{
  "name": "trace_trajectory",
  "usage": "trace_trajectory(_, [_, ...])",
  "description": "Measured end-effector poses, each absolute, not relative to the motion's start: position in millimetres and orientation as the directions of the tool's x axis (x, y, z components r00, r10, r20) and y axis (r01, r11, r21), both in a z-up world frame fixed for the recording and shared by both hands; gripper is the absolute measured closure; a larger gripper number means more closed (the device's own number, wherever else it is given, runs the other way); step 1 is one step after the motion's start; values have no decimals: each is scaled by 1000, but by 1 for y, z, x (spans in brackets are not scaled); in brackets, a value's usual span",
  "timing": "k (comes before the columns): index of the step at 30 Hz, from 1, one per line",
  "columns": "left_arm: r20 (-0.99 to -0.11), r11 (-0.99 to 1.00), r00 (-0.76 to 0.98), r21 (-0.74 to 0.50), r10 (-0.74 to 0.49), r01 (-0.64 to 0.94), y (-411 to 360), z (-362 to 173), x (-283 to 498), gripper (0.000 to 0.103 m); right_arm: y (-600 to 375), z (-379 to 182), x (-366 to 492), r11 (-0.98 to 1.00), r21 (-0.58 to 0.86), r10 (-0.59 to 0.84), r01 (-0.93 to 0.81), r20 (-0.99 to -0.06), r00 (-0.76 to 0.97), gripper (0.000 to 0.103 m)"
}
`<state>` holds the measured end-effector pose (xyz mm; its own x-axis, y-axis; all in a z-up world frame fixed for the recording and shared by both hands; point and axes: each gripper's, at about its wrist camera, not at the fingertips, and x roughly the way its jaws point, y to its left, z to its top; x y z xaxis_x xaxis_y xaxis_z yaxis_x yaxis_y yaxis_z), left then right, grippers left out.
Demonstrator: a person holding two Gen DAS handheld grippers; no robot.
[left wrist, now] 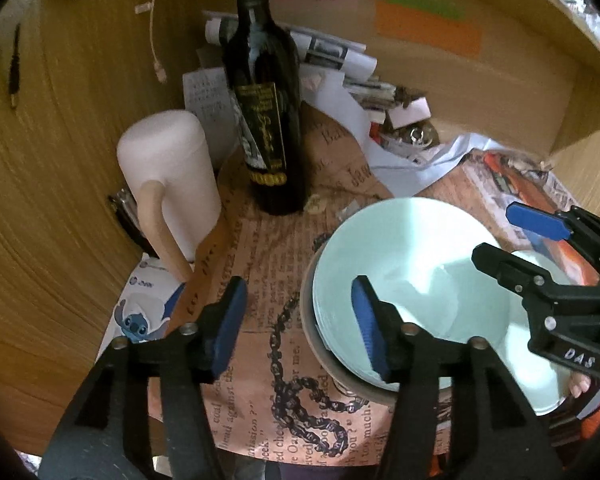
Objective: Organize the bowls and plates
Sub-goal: 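Lower the mint green bowl into the white bowl and open both grippers, then close both grippers on the rim of the stacked bowls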
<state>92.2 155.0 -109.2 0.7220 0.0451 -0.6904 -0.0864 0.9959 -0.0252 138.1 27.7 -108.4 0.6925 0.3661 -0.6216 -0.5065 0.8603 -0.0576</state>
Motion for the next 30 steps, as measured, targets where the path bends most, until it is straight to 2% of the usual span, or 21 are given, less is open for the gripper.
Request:
trace_trajectory(3, [-687,997,726,-36,28,-73,157,-107,89,44,18,-110,147,869,-26,363,-494,-644,673,38])
trace_trajectory(18, [-777,986,624,-155,-85,-59,169,-144,104,44,17,-140,169,839,87,392,-537,-782,484,38])
trace_trajectory(20, [-781,984,615,-169,-105,-47,169,-146,107,44,17,-144,173,837,133,411,-531,-794,448,45])
trace_trajectory(22, [-784,984,610,-172,-111,-42,167,-147,109,49,18,-147,175,837,154,415,-525,-804,426,50])
trace_trajectory(30, [-811,974,554,-227,-188,-1,162,-157,120,64,21,-155,183,835,191,425,-516,-821,382,53])
